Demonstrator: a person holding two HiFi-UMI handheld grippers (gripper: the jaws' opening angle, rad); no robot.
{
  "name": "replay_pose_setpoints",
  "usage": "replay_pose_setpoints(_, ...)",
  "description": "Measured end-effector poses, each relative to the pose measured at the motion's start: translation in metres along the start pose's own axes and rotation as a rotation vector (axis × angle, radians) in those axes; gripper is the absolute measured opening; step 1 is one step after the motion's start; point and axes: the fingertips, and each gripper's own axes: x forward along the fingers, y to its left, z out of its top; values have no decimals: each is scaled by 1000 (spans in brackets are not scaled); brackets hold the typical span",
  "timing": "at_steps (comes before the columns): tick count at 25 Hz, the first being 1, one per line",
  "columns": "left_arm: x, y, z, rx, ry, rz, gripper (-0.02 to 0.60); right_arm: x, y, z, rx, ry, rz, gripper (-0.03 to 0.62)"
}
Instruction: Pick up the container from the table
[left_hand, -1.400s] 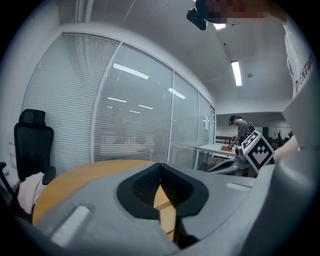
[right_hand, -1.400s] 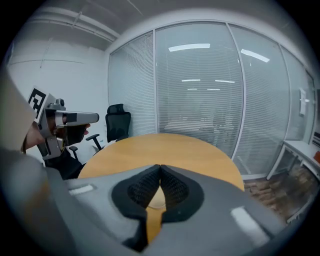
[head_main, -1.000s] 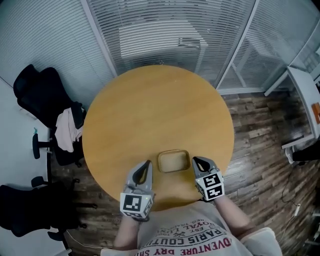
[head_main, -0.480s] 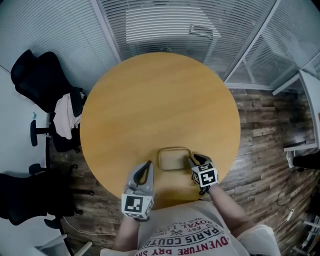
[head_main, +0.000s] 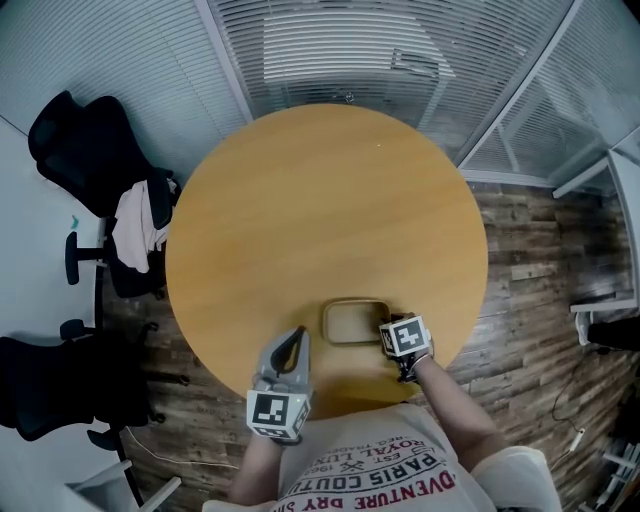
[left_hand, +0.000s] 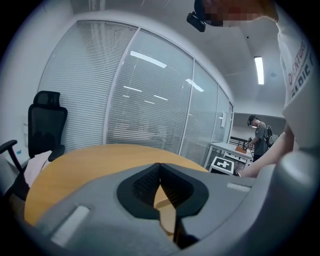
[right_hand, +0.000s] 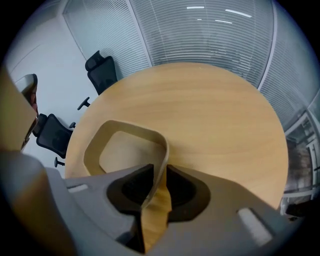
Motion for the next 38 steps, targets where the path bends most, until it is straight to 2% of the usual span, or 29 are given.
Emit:
replay_pose_setpoints(2, 1, -1, 1, 2, -4, -1, 6, 3, 0, -2, 8, 9, -4, 60)
replay_pose_setpoints(9, 4, 2, 10, -18, -28, 9, 6, 3, 1, 5, 52, -12, 23, 16)
replay_pose_setpoints(17, -2, -7, 33, 14, -81, 7, 6, -40, 1, 34, 57, -149, 24, 5)
replay_pose_setpoints(22, -13, -9, 47, 26, -109, 19, 6, -95, 10, 72, 35, -331, 45, 5)
replay_pose_setpoints(27, -23, -8, 69, 37, -152, 48, 6, -165, 23, 113, 22, -577, 55, 5)
replay_pose_setpoints(32, -33, -9, 91, 60, -201, 70, 6, -231, 31, 137, -31, -821, -19, 5)
replay_pose_setpoints(38, -49, -8, 113, 93, -248, 101, 6, -290, 35, 141, -110, -1031, -93, 5)
